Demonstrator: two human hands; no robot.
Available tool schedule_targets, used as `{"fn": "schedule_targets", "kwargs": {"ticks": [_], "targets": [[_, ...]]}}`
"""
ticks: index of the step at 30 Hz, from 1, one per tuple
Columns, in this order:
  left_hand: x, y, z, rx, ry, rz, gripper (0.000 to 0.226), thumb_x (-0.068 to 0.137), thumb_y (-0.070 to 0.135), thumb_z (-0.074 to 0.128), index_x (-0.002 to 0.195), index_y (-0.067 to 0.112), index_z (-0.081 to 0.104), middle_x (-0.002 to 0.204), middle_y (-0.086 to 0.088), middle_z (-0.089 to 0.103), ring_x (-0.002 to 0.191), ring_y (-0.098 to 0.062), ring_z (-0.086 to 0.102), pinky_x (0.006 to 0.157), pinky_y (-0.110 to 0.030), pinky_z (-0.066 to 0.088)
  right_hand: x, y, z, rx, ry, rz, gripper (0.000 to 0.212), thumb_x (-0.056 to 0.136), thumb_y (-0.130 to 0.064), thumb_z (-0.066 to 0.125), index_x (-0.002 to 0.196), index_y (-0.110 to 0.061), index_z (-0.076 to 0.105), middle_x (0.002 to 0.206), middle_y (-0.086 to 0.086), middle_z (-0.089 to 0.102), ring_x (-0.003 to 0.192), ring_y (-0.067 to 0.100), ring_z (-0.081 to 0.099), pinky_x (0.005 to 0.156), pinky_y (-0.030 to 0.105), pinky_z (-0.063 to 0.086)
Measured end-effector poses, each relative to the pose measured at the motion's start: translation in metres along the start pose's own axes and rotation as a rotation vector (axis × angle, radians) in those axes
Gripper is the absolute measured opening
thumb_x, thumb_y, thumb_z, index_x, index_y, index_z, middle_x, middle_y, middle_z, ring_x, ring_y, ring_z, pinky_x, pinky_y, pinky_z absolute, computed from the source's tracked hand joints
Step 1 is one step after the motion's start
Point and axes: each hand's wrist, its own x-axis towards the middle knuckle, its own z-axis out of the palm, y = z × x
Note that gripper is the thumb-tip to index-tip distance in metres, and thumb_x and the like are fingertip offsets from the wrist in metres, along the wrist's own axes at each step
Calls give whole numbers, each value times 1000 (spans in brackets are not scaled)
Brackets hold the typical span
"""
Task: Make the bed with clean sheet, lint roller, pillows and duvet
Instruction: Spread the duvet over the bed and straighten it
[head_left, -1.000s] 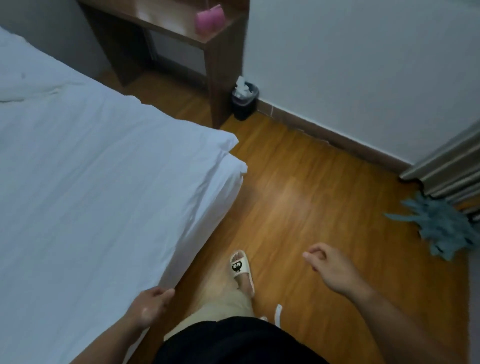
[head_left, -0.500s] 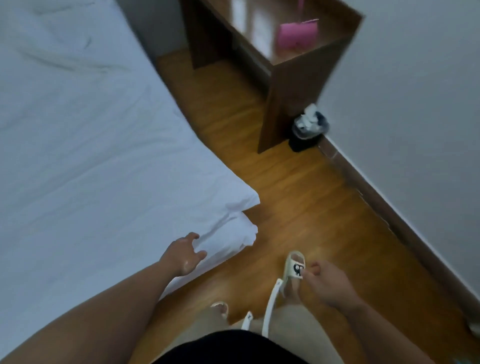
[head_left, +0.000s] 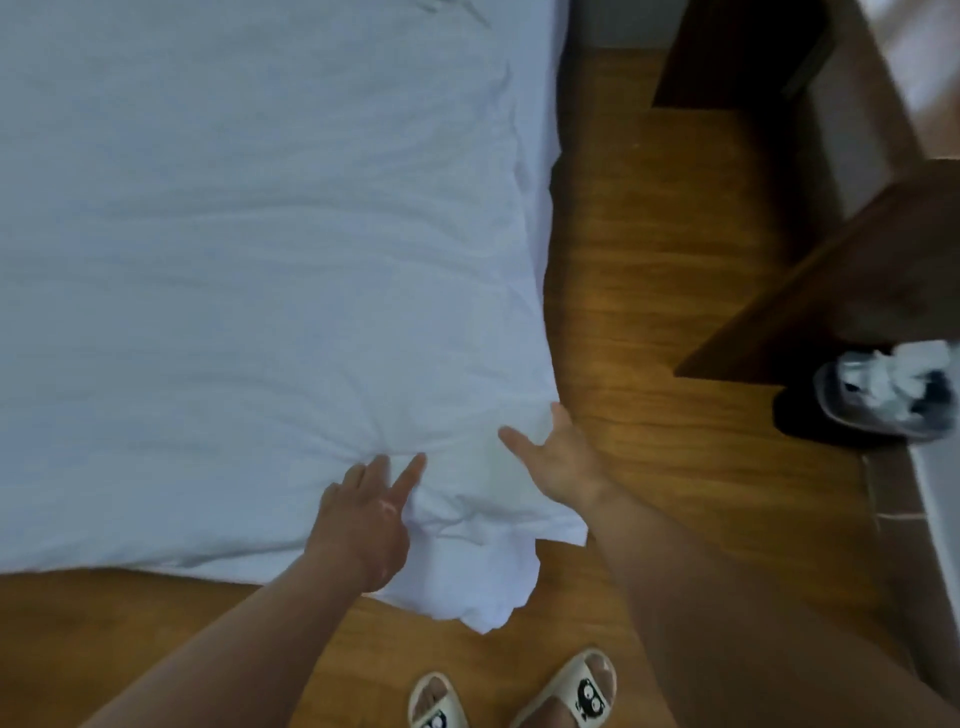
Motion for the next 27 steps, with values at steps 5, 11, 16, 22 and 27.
{"fn": "schedule_targets", "kwargs": {"ticks": [5,11,16,22,27], "targets": [[23,-5,26,51,153,-25,67,95,50,35,156,44,6,157,-5,26,139,-27,31,109,-45,32,34,11,53,-32,37,0,87,87,-64,61,151,-24,18,139,13,49,119,34,56,93,41,50],[43,-14,9,-39,235,32,48,96,30,44,141,44,33,122,-1,53,109,-26,54,92,-40,47,15,16,43,-88,94,-98,61,91,-59,59,134,-20,37,118,9,59,96,27,59,70,36,47],[-19,-12,24,-126,71,195,59,84,52,19,139,46,39,117,-1,55,109,-25,57,94,-35,48,-68,63,56,-24,69,-128,51,92,-54,58,133,-33,37,118,-1,62,99,20,61,82,35,50],[-126,-10,82,-169,-116,299,55,89,45,22,142,45,37,121,3,52,109,-20,55,91,-32,47,-168,126,109,-44,-38,21,55,95,-54,53,142,-40,28,118,-4,60,105,21,58,89,36,45],[-160,0,136,-110,-99,247,44,88,34,60,131,45,52,102,6,54,82,-12,57,71,-26,48,-187,152,132,-173,-74,122,57,96,-52,55,144,-34,29,122,4,62,114,24,57,96,39,45]]}}
